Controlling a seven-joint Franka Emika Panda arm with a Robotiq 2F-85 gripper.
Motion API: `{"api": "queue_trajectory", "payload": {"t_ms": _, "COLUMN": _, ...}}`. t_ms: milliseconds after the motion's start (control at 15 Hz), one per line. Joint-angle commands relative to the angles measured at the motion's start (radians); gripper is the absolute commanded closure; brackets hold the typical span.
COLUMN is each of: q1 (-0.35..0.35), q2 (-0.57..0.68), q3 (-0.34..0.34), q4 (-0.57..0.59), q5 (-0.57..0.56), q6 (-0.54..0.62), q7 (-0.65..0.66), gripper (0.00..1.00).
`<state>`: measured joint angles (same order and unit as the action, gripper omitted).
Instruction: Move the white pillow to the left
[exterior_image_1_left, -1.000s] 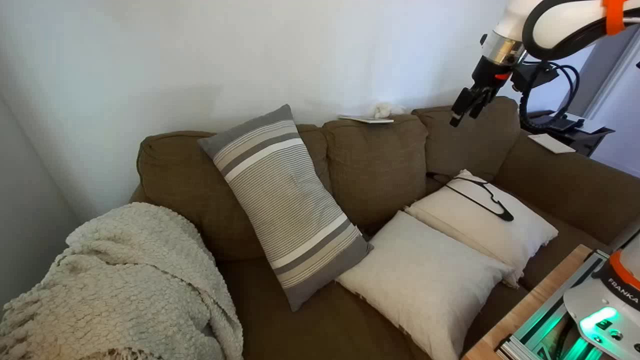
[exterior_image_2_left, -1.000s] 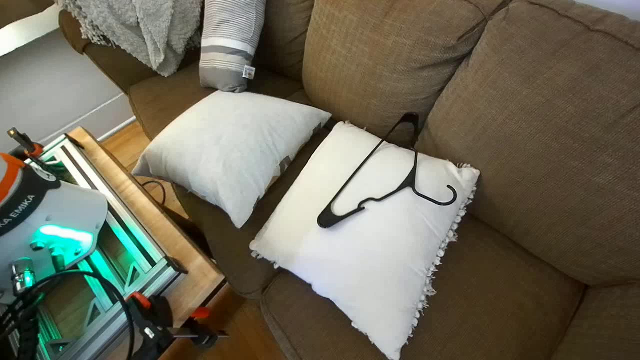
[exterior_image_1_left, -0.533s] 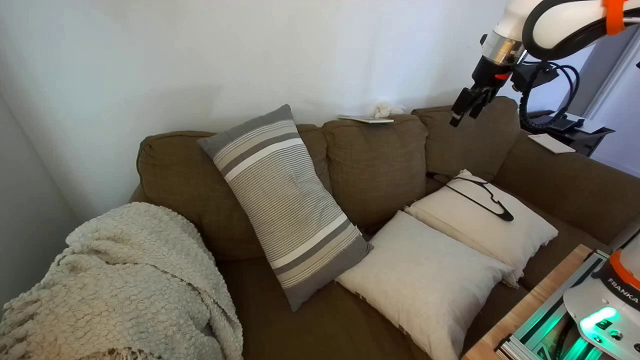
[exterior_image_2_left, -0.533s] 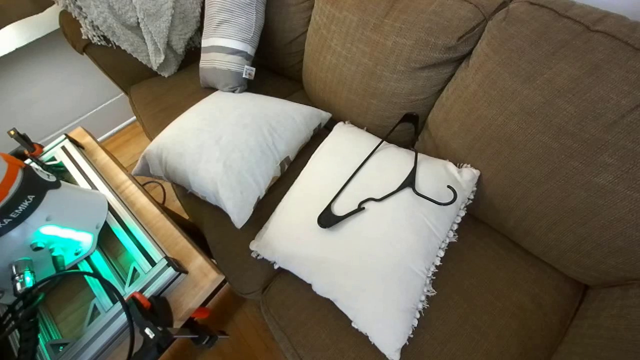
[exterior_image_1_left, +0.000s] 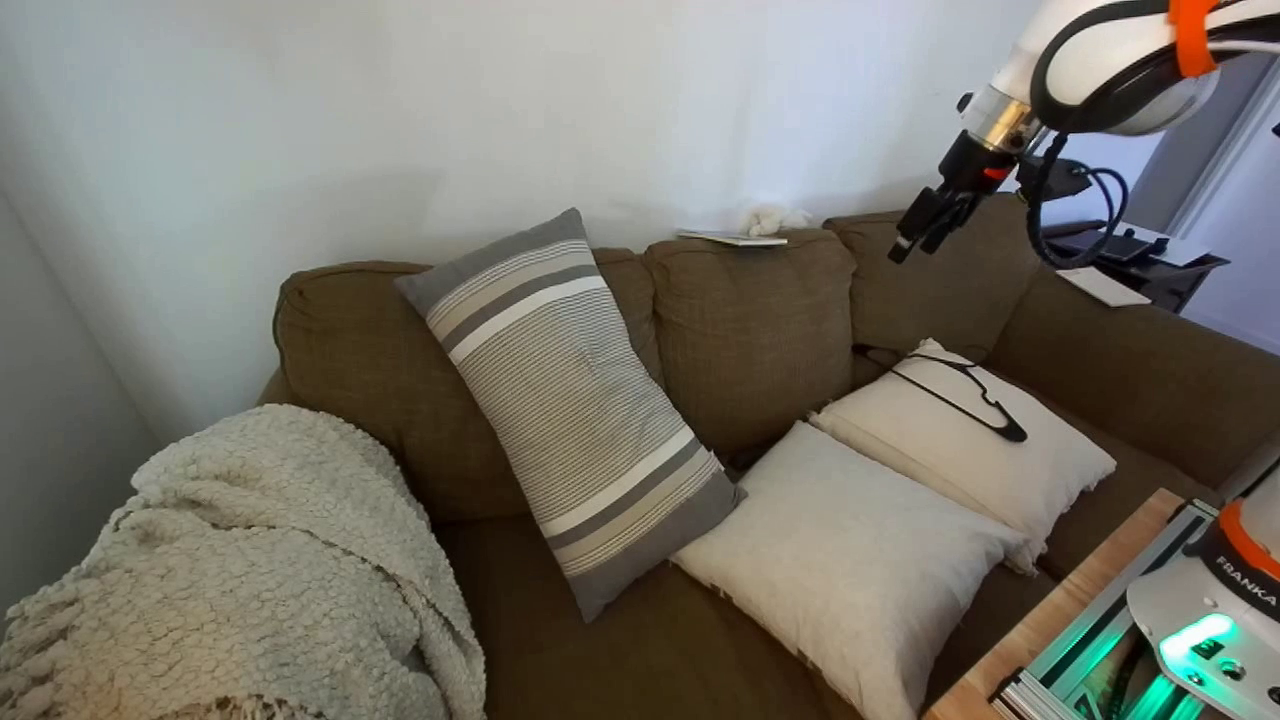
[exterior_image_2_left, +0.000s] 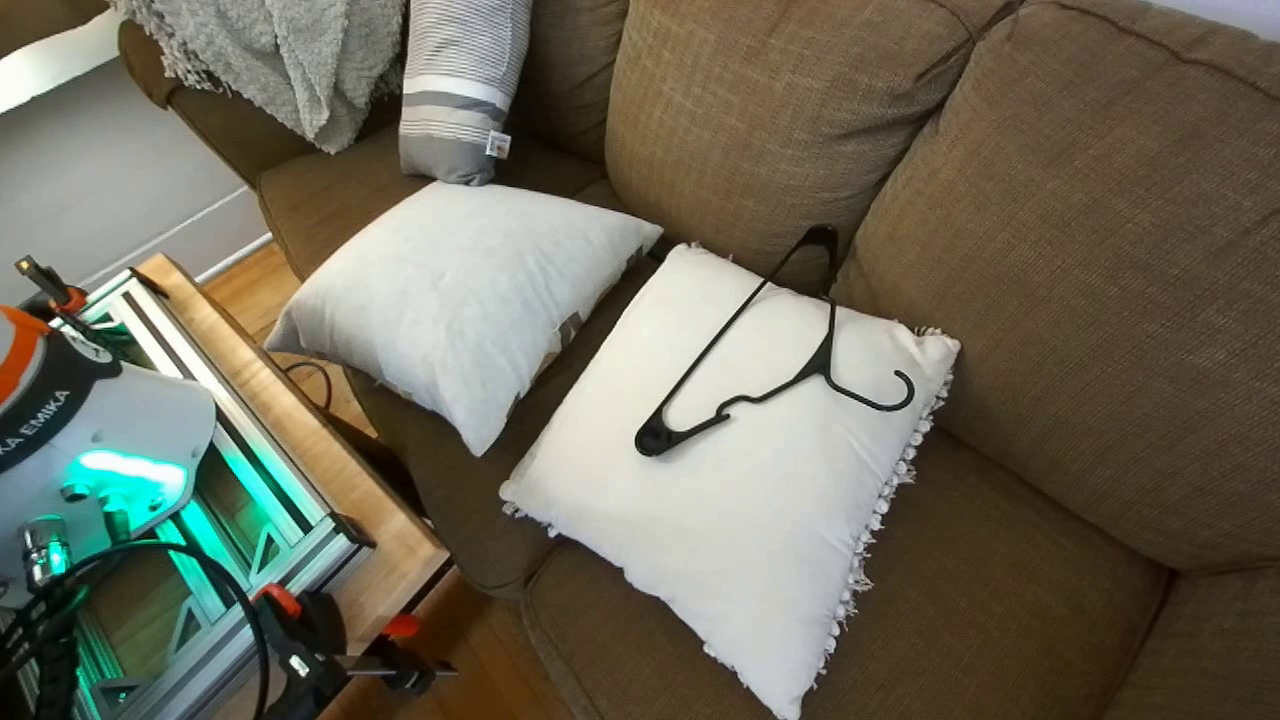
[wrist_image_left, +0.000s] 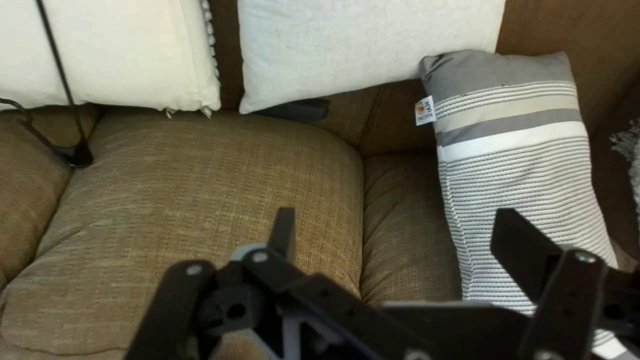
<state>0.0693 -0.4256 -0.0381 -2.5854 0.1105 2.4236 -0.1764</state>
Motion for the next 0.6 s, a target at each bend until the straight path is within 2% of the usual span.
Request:
{"api": "queue_trajectory", "payload": {"t_ms": 0, "q1": 0.148, "q2": 0.193, "q3": -0.217, "q4": 0.004, "q5": 0.191, "q6": 0.087, "q7": -0.276, "gripper": 0.0}}
{"api": "queue_trajectory", "payload": {"t_ms": 200, "q1": 0.165, "q2": 0.395, "q3": -0.289, "q4": 0.071, "q5": 0.363, "q6": 0.006, "q7": -0.513, "gripper": 0.0}}
{"api": "queue_trajectory", "payload": {"t_ms": 267, "q1": 0.1, "q2": 0.461, "q3": -0.236, "q4": 0.098, "q5": 0.407, "q6": -0.033, "q7": -0.567, "gripper": 0.0}}
{"api": "queue_trajectory", "payload": {"t_ms": 333, "q1": 0.066, "q2": 0.525, "q3": -0.213, "q4": 0.129, "q5": 0.437, "q6": -0.073, "q7": -0.61, "gripper": 0.0}}
{"api": "queue_trajectory", "payload": {"t_ms": 533, "q1": -0.056, "q2": 0.717, "q3": -0.134, "q4": 0.255, "q5": 0.402, "q6": -0.21, "q7": -0.616, "gripper": 0.0}}
